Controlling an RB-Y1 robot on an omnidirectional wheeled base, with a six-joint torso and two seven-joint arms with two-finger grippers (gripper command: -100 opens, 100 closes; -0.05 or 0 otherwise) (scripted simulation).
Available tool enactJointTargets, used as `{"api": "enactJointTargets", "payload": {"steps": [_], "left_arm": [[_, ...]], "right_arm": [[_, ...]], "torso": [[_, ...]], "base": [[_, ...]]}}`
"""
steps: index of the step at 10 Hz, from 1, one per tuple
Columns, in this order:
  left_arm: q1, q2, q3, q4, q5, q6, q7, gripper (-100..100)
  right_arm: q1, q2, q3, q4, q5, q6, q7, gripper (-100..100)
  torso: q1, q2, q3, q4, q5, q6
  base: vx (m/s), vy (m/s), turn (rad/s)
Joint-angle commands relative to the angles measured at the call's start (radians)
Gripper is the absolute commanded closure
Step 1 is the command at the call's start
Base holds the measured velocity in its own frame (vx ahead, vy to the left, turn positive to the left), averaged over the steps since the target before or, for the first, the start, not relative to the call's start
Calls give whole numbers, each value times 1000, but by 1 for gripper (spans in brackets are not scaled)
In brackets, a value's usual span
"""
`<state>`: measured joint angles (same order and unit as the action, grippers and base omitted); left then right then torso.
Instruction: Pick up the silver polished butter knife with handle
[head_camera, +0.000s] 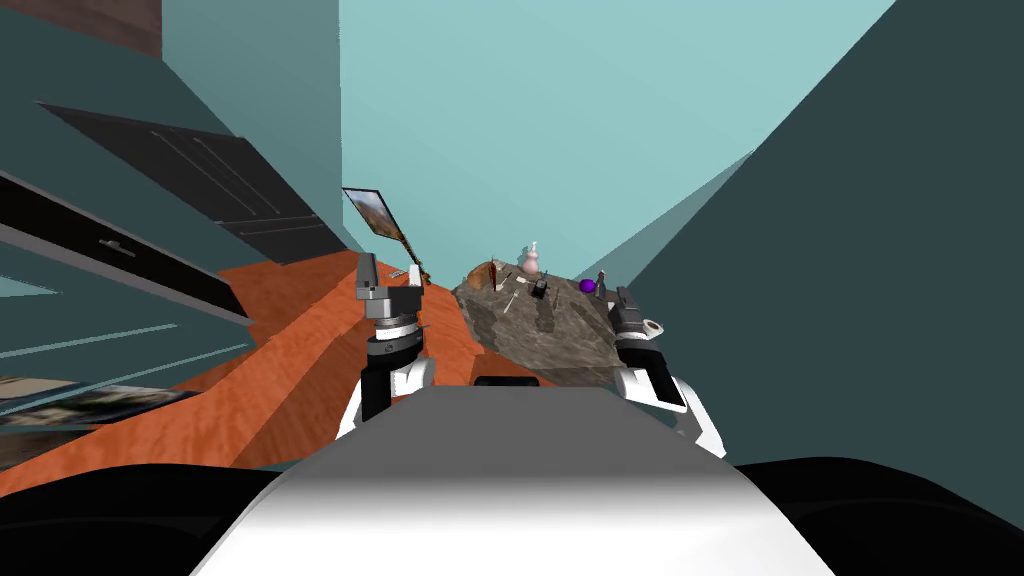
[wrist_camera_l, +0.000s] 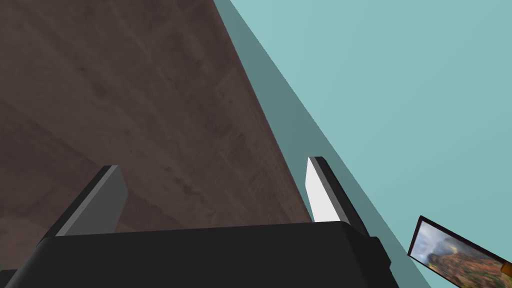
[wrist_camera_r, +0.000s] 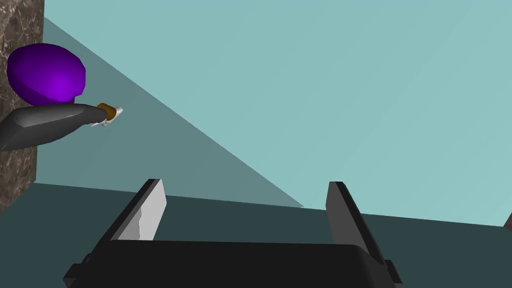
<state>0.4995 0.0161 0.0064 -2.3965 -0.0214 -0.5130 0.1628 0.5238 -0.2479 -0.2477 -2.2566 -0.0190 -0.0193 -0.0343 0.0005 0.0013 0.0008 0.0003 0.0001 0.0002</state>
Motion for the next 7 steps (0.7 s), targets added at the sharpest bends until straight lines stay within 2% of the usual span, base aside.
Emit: {"api": "enactJointTargets", "payload": {"steps": [1, 2, 3, 4, 5, 6, 7], "left_arm": [[0, 0, 0, 0, 0, 0, 0, 0], [0, 0, 0, 0, 0, 0, 0, 0], [0, 0, 0, 0, 0, 0, 0, 0], [0, 0, 0, 0, 0, 0, 0, 0], [0, 0, 0, 0, 0, 0, 0, 0], [0, 0, 0, 0, 0, 0, 0, 0], [0, 0, 0, 0, 0, 0, 0, 0]], "right_arm": [[7, -22, -25, -1, -11, 50, 8, -100], [7, -22, -25, -1, -11, 66, 8, -100], [12, -42, -46, 4, -20, 99, 16, -100], [12, -42, -46, 4, -20, 118, 16, -100], [17, -62, -66, 10, -29, 155, 23, -100], [17, -62, -66, 10, -29, 171, 23, -100], [23, -84, -84, 16, -37, 199, 29, -100]], "torso": [[0, 0, 0, 0, 0, 0], [0, 0, 0, 0, 0, 0], [0, 0, 0, 0, 0, 0], [0, 0, 0, 0, 0, -1], [0, 0, 0, 0, 0, 0], [0, 0, 0, 0, 0, 0], [-1, -1, 0, 0, 0, 0]], "base": [[-17, 21, 209], [-14, 13, 122], [-16, 22, 252], [-9, 12, 116], [-9, 15, 207], [-6, 9, 136], [-9, 17, 250]]}}
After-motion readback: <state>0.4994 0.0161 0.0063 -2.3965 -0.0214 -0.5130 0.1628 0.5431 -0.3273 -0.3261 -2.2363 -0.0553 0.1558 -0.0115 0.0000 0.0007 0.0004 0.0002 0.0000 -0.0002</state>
